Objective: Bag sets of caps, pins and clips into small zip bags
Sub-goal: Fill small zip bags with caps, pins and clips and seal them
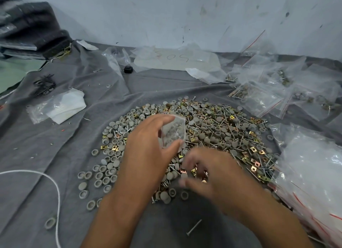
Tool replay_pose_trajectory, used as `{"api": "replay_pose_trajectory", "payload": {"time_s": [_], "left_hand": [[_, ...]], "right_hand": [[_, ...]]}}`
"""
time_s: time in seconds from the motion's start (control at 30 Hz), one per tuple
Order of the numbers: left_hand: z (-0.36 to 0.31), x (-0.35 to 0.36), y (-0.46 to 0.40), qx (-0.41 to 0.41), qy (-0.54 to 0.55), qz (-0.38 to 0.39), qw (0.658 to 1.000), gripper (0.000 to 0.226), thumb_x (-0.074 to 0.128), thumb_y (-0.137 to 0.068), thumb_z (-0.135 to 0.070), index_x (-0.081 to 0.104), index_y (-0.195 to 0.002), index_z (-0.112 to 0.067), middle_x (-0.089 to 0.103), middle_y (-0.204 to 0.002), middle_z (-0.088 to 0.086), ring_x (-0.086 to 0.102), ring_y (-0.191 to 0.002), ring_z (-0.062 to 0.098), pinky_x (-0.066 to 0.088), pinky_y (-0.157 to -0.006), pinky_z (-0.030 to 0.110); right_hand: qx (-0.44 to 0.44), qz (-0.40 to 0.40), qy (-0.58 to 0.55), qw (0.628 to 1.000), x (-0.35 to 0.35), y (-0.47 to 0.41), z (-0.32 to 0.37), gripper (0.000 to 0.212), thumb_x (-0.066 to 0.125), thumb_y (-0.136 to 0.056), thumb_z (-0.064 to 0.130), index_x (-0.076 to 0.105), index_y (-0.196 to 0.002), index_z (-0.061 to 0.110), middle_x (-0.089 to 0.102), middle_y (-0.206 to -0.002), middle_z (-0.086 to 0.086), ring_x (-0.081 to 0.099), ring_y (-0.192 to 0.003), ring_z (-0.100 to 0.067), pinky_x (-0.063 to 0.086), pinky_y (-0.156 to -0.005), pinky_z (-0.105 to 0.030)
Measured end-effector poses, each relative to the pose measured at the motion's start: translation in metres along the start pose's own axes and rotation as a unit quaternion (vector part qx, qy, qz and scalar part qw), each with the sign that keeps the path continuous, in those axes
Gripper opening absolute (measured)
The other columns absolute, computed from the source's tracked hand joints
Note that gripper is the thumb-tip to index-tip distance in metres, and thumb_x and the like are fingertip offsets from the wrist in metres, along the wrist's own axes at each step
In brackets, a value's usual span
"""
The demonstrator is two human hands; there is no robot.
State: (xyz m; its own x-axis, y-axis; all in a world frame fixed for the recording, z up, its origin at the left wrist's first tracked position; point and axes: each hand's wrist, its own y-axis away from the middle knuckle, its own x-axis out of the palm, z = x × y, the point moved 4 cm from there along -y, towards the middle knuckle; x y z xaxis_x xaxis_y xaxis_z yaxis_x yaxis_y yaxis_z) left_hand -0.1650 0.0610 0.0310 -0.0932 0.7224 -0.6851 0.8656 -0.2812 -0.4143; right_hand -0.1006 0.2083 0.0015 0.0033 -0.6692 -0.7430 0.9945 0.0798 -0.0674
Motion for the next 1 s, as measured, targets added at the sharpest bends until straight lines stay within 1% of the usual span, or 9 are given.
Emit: {"api": "replay_pose_trajectory", "payload": {"time_s": [0.1, 0.23, 0.37, 0.47, 0.57, 0.67, 0.77, 0.9, 1.0], "left_hand": [[0.001, -0.001, -0.001, -0.005, -0.008, -0.008, 1.000, 0.053, 0.083, -0.075, -0.033, 0.066, -0.124, -0.025, 0.063, -0.120, -0.017, 0.052, -0.091, -0.004, 0.034, -0.087, -0.002], [0.001, 0.002, 0.000, -0.001, -0.016, 0.005, 1.000, 0.054, 0.081, -0.075, -0.035, 0.064, -0.125, -0.027, 0.059, -0.118, -0.021, 0.053, -0.094, -0.003, 0.039, -0.087, 0.007], [0.000, 0.005, 0.000, 0.017, -0.018, 0.016, 1.000, 0.056, 0.084, -0.073, -0.032, 0.065, -0.125, -0.025, 0.063, -0.118, -0.017, 0.053, -0.093, -0.002, 0.046, -0.091, 0.020], [-0.002, 0.007, 0.001, 0.026, -0.018, 0.026, 0.999, 0.057, 0.086, -0.072, -0.033, 0.066, -0.124, -0.024, 0.064, -0.120, -0.015, 0.053, -0.094, -0.001, 0.048, -0.093, 0.025], [-0.007, 0.010, 0.002, 0.043, -0.006, 0.036, 0.998, 0.052, 0.079, -0.074, -0.034, 0.067, -0.123, -0.024, 0.064, -0.121, -0.014, 0.057, -0.104, 0.002, 0.049, -0.098, 0.030], [-0.008, 0.009, 0.002, 0.044, -0.003, 0.036, 0.998, 0.049, 0.076, -0.076, -0.035, 0.067, -0.123, -0.024, 0.064, -0.119, -0.016, 0.056, -0.099, -0.001, 0.048, -0.095, 0.026], [-0.004, 0.005, 0.000, 0.034, -0.010, 0.022, 0.999, 0.054, 0.079, -0.072, -0.036, 0.068, -0.122, -0.022, 0.063, -0.115, -0.017, 0.052, -0.089, -0.003, 0.044, -0.087, 0.017], [-0.001, 0.005, 0.000, 0.019, -0.012, 0.020, 1.000, 0.056, 0.088, -0.070, -0.025, 0.067, -0.122, -0.021, 0.066, -0.115, -0.013, 0.052, -0.089, -0.001, 0.046, -0.086, 0.020], [-0.002, 0.007, 0.001, 0.024, -0.018, 0.023, 0.999, 0.059, 0.089, -0.070, -0.026, 0.067, -0.124, -0.022, 0.065, -0.119, -0.013, 0.051, -0.091, -0.003, 0.043, -0.088, 0.017]], "right_hand": [[0.012, 0.151, 0.171, 0.974, 0.030, 0.004, -0.004, 0.030, 0.075, -0.084, 0.048, 0.056, -0.107, 0.044, 0.052, -0.111, 0.023, 0.058, -0.102, -0.007, 0.041, -0.076, -0.027], [-0.009, 0.112, 0.173, 0.979, 0.033, 0.000, -0.001, 0.016, 0.069, -0.092, 0.037, 0.061, -0.105, 0.040, 0.052, -0.109, 0.018, 0.058, -0.101, -0.009, 0.040, -0.074, -0.028], [-0.027, -0.068, 0.002, 0.997, 0.000, 0.000, -0.002, 0.011, 0.074, -0.087, 0.034, 0.064, -0.091, 0.037, 0.059, -0.096, 0.022, 0.060, -0.091, 0.004, 0.050, -0.080, -0.017], [-0.107, -0.270, -0.023, 0.956, -0.028, 0.000, 0.009, 0.015, 0.078, -0.087, 0.026, 0.067, -0.096, 0.028, 0.063, -0.094, 0.019, 0.062, -0.087, -0.003, 0.045, -0.073, -0.011], [-0.132, -0.306, 0.017, 0.943, -0.026, -0.006, 0.016, 0.010, 0.078, -0.088, 0.025, 0.070, -0.094, 0.022, 0.065, -0.097, 0.013, 0.056, -0.091, -0.003, 0.042, -0.078, -0.014], [-0.120, -0.291, 0.015, 0.949, -0.021, -0.009, 0.015, 0.009, 0.072, -0.089, 0.030, 0.073, -0.094, 0.022, 0.065, -0.100, 0.011, 0.058, -0.099, -0.008, 0.046, -0.084, -0.022], [-0.092, -0.240, -0.010, 0.966, -0.017, -0.004, 0.010, 0.007, 0.072, -0.090, 0.034, 0.066, -0.091, 0.031, 0.059, -0.094, 0.021, 0.057, -0.089, -0.001, 0.040, -0.077, -0.011], [-0.013, 0.046, 0.063, 0.997, 0.027, -0.001, -0.003, 0.018, 0.071, -0.086, 0.047, 0.059, -0.097, 0.039, 0.055, -0.098, 0.023, 0.055, -0.090, 0.002, 0.049, -0.080, -0.024], [-0.038, 0.135, 0.116, 0.983, 0.049, 0.001, 0.001, 0.033, 0.076, -0.082, 0.046, 0.056, -0.107, 0.039, 0.051, -0.108, 0.018, 0.053, -0.101, -0.004, 0.047, -0.082, -0.028]]}}
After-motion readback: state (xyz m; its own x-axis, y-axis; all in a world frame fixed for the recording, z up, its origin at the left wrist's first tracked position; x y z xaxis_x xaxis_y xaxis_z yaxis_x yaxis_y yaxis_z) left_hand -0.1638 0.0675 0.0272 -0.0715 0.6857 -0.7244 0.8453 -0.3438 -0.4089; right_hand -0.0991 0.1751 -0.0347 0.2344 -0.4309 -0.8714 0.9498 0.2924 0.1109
